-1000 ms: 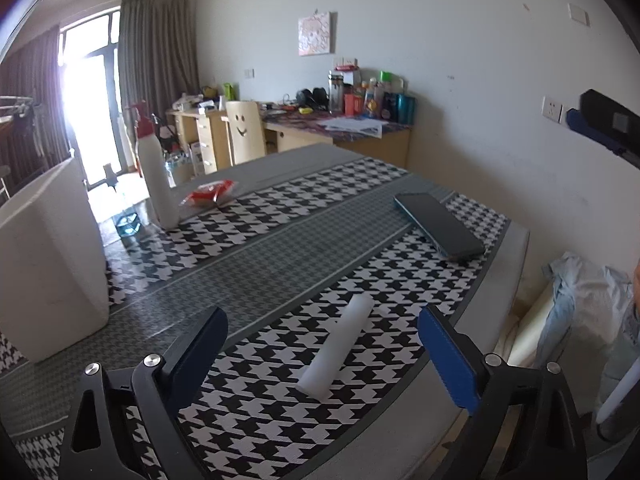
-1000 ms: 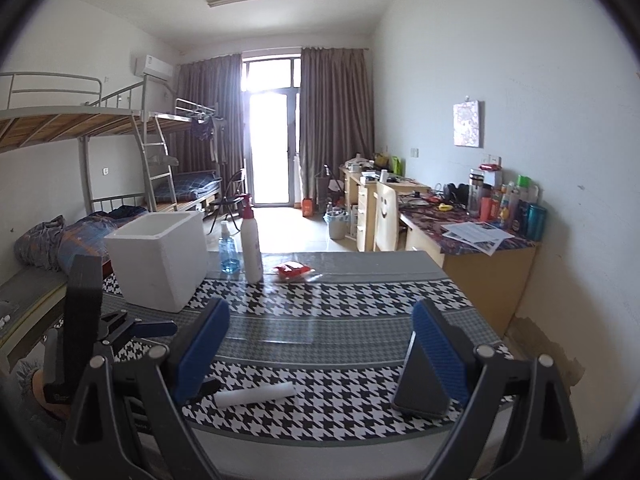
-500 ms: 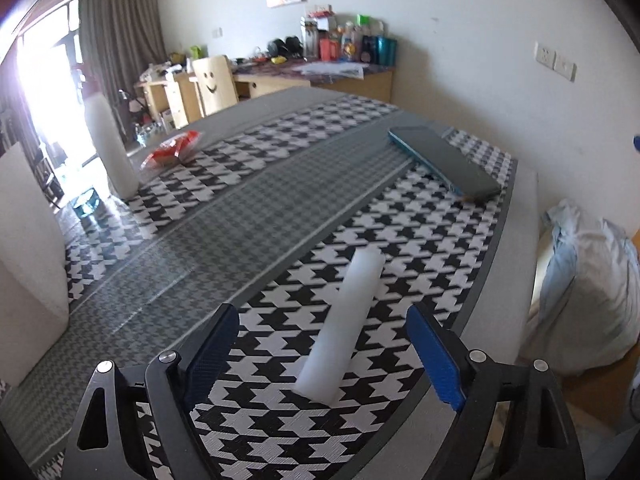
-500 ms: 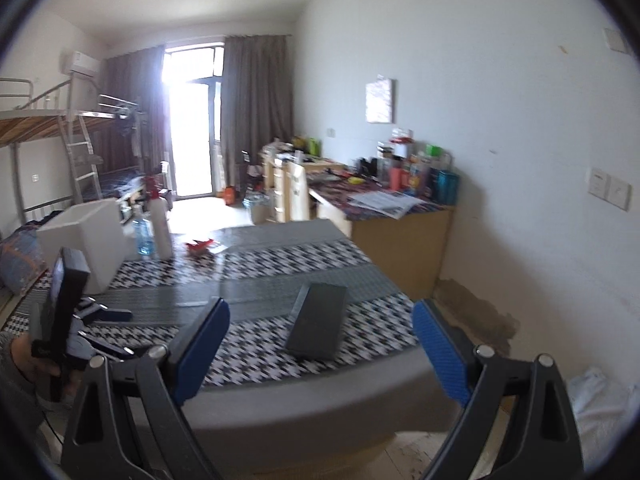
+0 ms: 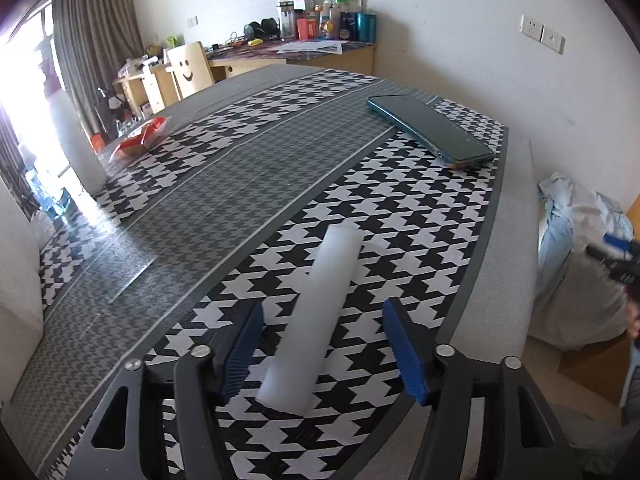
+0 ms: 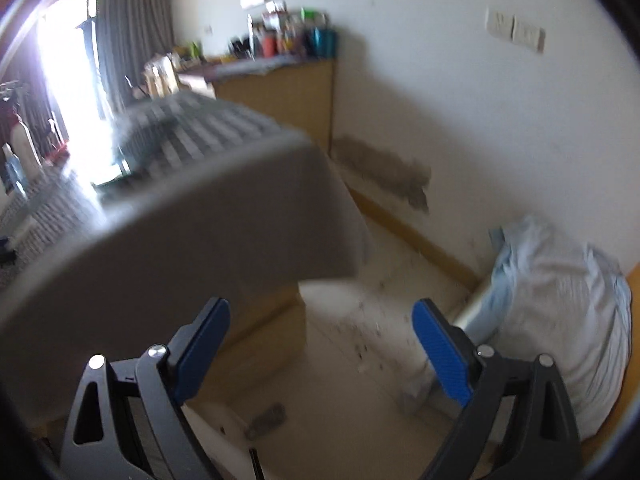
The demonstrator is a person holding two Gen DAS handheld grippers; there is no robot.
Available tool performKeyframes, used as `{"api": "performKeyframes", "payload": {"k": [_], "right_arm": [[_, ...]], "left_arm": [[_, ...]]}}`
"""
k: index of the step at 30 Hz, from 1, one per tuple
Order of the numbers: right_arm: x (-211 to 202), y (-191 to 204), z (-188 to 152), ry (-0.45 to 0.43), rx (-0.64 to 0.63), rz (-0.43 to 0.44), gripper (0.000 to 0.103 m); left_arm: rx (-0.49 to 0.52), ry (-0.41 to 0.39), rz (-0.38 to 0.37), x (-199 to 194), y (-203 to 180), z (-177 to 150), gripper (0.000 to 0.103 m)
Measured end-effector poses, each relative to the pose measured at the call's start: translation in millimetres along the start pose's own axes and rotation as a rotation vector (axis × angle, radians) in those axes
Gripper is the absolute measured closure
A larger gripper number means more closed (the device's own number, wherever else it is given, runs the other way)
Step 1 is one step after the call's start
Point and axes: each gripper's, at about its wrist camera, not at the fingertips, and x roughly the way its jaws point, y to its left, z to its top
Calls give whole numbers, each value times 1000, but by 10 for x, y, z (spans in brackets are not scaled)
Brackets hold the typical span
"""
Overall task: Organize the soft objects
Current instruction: 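Grasp the white foam tube on the table with the left tool, then grasp the grey cloth on the floor with the right tool while the left holds the foam tube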
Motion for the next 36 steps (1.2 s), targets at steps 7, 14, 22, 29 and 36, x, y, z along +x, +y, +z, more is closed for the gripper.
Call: {"api": "performKeyframes", "payload": {"k": [7, 14, 22, 29, 36], "right_arm": [[640, -286, -441, 164, 16, -31, 8], [1368, -322, -944, 345, 18, 30, 8], [2224, 118, -1570, 545, -69, 131, 8], [2941, 270, -1993, 682, 9, 181, 8], [3639, 538, -2607, 878, 89, 211, 8]], "left_arm": [[21, 0, 15, -23, -83, -2, 53], [35, -25, 76, -40, -90, -21, 80], [70, -34, 107, -35, -137, -22, 85], [5, -19, 91, -47, -77, 41, 88], [-51, -31, 80, -93, -99, 126, 89]]}}
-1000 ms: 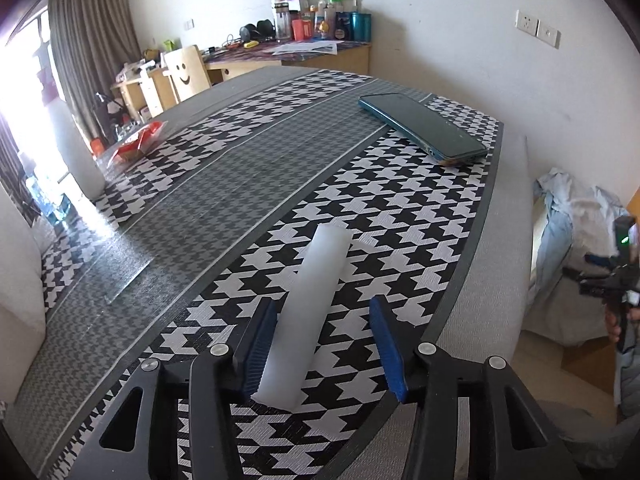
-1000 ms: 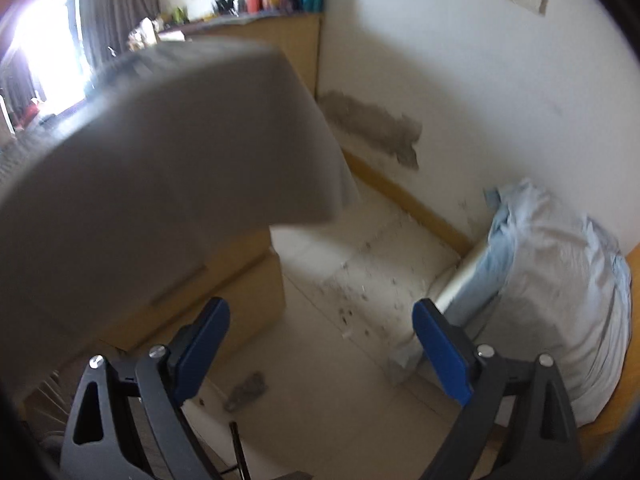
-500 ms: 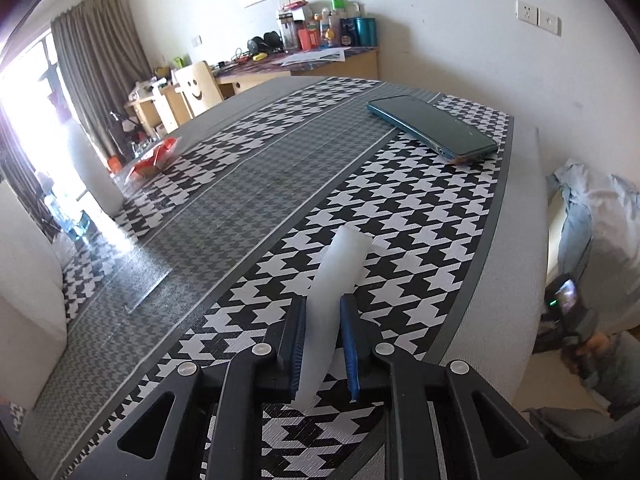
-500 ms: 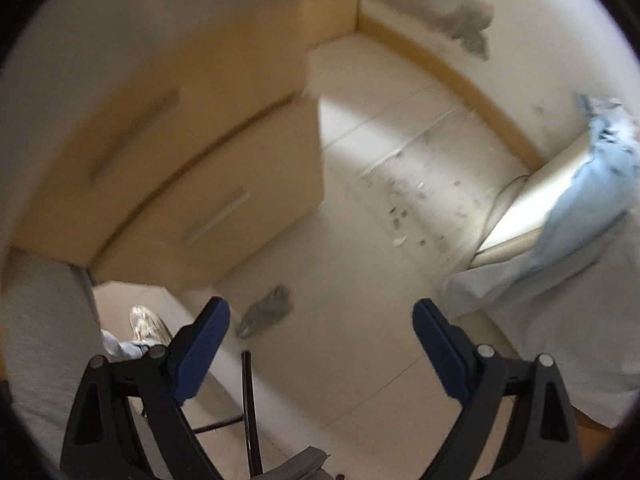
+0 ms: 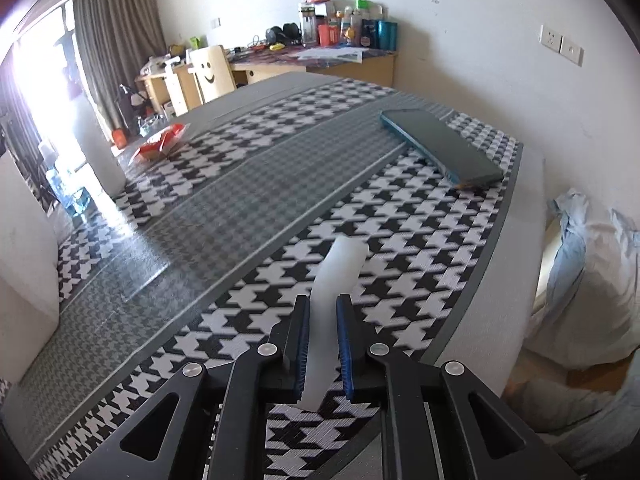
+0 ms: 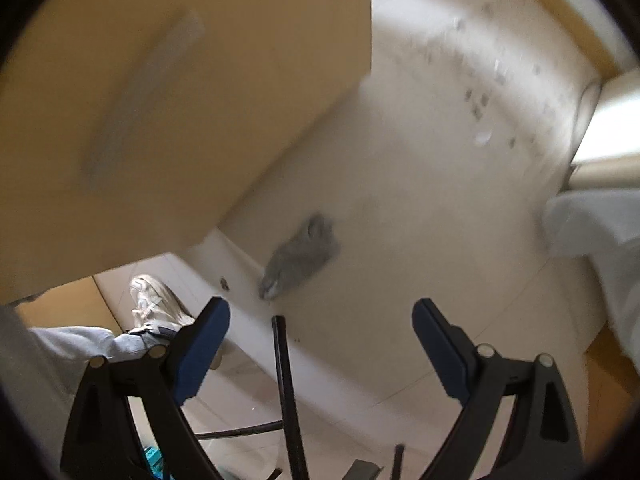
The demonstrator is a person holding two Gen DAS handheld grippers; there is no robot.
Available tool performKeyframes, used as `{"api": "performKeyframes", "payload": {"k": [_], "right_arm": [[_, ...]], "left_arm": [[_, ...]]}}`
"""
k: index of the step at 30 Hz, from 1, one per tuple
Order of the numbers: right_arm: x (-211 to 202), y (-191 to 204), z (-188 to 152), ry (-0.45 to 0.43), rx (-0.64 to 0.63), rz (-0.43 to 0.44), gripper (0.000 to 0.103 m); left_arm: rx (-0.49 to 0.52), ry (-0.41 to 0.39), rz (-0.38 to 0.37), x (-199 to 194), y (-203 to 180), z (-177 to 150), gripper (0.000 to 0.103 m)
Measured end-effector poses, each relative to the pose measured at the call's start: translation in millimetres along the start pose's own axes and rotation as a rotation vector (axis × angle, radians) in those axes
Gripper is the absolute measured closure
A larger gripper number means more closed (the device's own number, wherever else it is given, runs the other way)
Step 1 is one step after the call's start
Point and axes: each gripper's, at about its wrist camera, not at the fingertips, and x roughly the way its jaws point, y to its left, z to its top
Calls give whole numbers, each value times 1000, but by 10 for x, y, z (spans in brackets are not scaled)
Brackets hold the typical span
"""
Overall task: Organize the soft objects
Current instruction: 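Grasp the grey cloth on the floor with the right tool while the left holds the foam tube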
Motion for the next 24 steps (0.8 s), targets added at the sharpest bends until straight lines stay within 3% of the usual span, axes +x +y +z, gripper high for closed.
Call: {"api": "performKeyframes", "payload": {"k": [7, 9, 17, 24], "right_arm": [[891, 15, -37, 188, 113, 98, 8], [1116, 20, -23, 230, 120, 70, 8], [1695, 151, 112, 268, 107, 30, 13], [2082, 296, 168, 307, 103, 26, 29]], "left_arm": [[-13, -6, -23, 18, -96, 183, 91], [-46, 10, -36, 57, -90, 253, 91], [-110, -2, -49, 92, -71, 450, 91], [-144, 21, -9, 149, 6, 501, 91]]}}
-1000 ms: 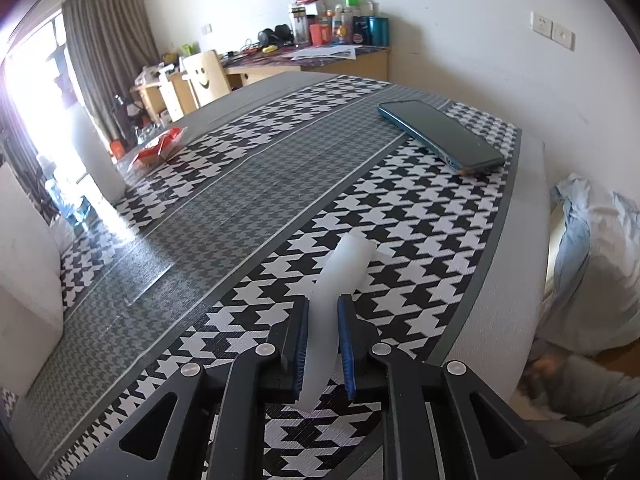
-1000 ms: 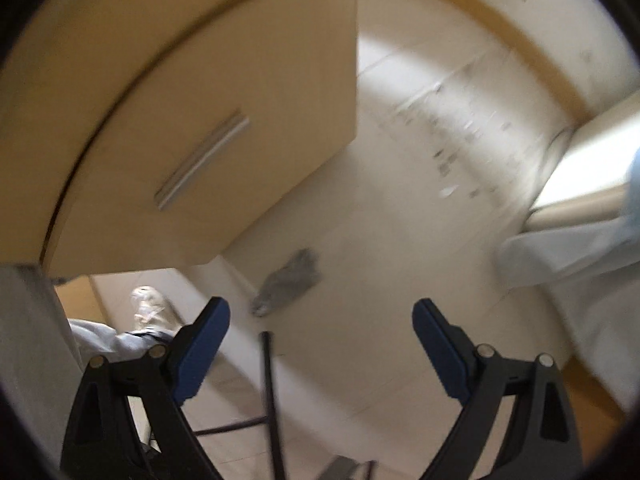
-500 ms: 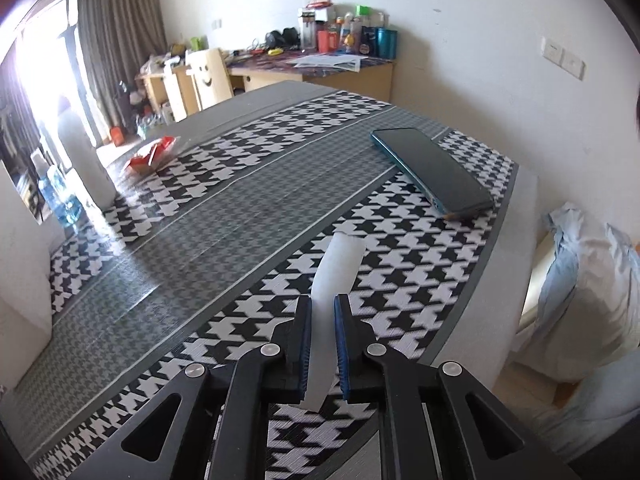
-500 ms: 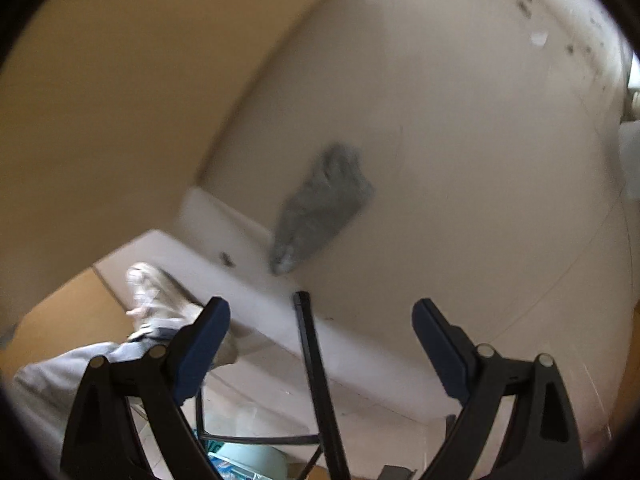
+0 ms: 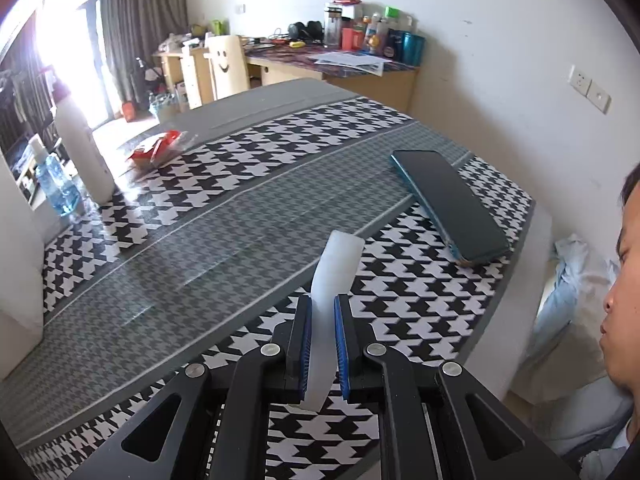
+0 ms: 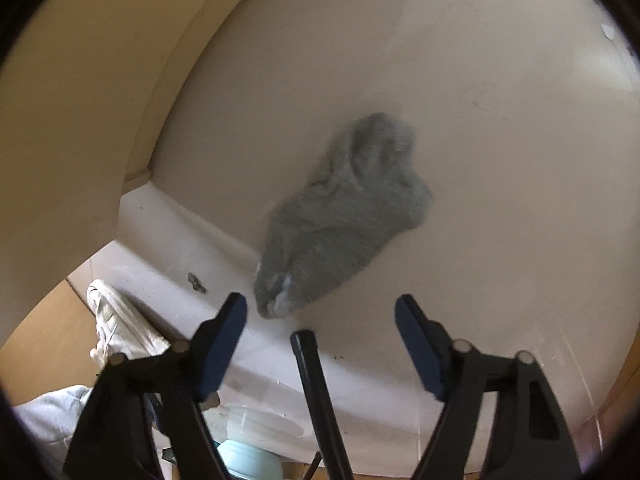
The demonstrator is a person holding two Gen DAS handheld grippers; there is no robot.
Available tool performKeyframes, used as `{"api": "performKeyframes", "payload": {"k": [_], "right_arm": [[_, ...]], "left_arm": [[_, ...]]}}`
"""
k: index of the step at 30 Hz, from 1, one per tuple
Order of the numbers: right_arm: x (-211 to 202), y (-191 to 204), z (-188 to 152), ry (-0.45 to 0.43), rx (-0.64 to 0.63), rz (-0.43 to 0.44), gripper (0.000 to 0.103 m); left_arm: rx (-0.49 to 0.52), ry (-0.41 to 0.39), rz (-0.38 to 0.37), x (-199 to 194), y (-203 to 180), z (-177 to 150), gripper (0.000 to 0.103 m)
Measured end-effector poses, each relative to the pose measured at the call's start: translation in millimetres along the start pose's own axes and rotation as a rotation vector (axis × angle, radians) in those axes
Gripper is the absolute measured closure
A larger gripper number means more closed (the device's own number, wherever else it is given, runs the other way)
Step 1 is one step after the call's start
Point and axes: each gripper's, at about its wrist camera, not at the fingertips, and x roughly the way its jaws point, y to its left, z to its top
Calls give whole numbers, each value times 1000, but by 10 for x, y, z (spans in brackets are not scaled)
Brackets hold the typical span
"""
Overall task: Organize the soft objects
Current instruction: 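Grasp the grey cloth on the floor with the right tool while the left holds the foam tube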
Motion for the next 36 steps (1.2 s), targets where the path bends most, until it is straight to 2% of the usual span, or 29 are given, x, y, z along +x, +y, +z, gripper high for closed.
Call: {"api": "performKeyframes", "payload": {"k": [3, 4, 6, 9, 11, 13, 18, 20, 25, 27, 33, 36], "right_arm": [[126, 92, 80, 0, -27, -23, 32], [182, 128, 104, 0, -48, -43, 39], [276, 160, 122, 7, -73, -77, 43], [410, 148, 131, 21, -74, -87, 43], [505, 141, 145, 22, -92, -137, 44], [572, 144, 168, 24, -109, -152, 49], [620, 191, 201, 27, -136, -200, 49], [616, 195, 198, 24, -153, -220, 56], [700, 211, 148, 24, -127, -237, 84], [685, 212, 180, 27, -141, -247, 92], [722, 325, 148, 9, -146, -258, 95], [586, 408, 71, -11, -163, -259, 95]], "left_arm": [[-16, 6, 17, -13, 22, 33, 91], [-12, 6, 25, -21, 17, 38, 91], [-4, 0, 43, -48, 3, 45, 91], [1, -2, 46, -58, -24, 75, 91], [1, 6, 42, -41, -36, 87, 91], [-8, 19, 32, -12, -29, 108, 91], [-15, 13, 36, -3, 3, 105, 91], [-28, 18, 32, 13, 34, 90, 91], [-24, 6, 35, -32, 63, 66, 91], [-26, -1, 35, -64, 86, 58, 91], [-33, -11, 32, -134, 147, 11, 91], [-43, -20, 7, -180, 182, -26, 91]]}}
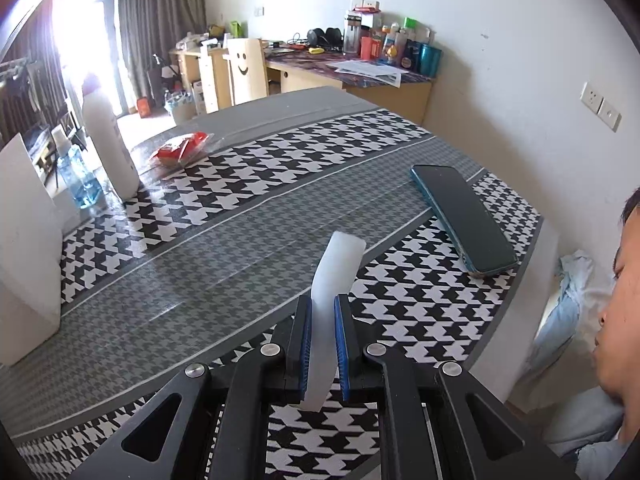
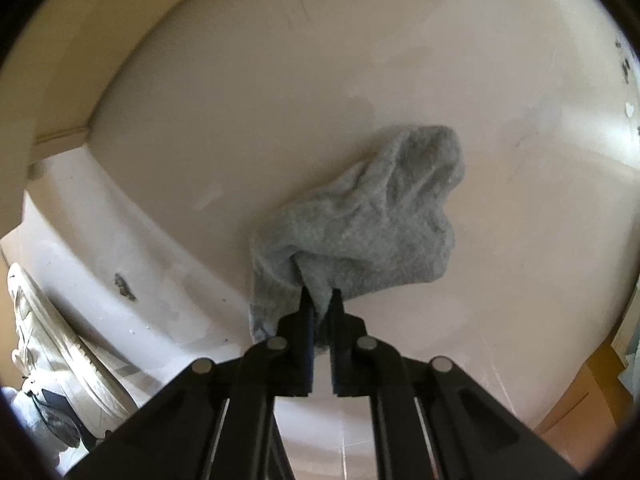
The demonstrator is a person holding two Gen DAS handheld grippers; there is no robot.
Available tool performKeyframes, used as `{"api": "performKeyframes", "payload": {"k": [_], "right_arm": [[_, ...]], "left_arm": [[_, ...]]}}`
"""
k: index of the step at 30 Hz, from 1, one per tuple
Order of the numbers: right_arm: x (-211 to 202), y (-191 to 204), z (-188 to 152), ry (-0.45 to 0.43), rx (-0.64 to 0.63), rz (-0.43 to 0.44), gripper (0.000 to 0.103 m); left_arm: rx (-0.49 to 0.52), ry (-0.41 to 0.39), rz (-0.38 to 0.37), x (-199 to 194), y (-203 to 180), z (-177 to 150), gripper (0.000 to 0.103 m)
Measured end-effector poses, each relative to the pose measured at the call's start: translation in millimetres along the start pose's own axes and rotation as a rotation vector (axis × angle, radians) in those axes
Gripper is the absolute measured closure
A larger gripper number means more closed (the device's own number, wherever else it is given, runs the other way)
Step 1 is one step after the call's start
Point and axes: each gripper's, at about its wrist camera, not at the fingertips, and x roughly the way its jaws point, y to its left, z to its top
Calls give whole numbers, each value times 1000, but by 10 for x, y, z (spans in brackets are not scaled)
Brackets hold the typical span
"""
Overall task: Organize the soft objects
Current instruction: 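Grasp the grey cloth on the floor with the right tool while the left holds the foam tube, then lift the grey cloth off the floor with the right tool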
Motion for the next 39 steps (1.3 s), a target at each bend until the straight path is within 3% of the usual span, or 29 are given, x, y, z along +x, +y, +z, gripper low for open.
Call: {"api": "performKeyframes", "payload": {"k": [12, 27, 35, 39], "right_arm": [[-625, -407, -428, -87, 120, 63, 95], [-1698, -1084, -929, -289, 280, 92, 95], [-2491, -1452, -1263, -445, 358, 83, 95], [-3021, -1549, -1495, -571, 358, 54, 95]], "left_arm": [[-16, -94, -67, -425, 124, -202, 91], [-70, -183, -138, -859, 427, -554, 91], [-55, -223, -110, -1012, 501, -673, 91], [-42, -215, -94, -1020, 486, -652, 91]]}}
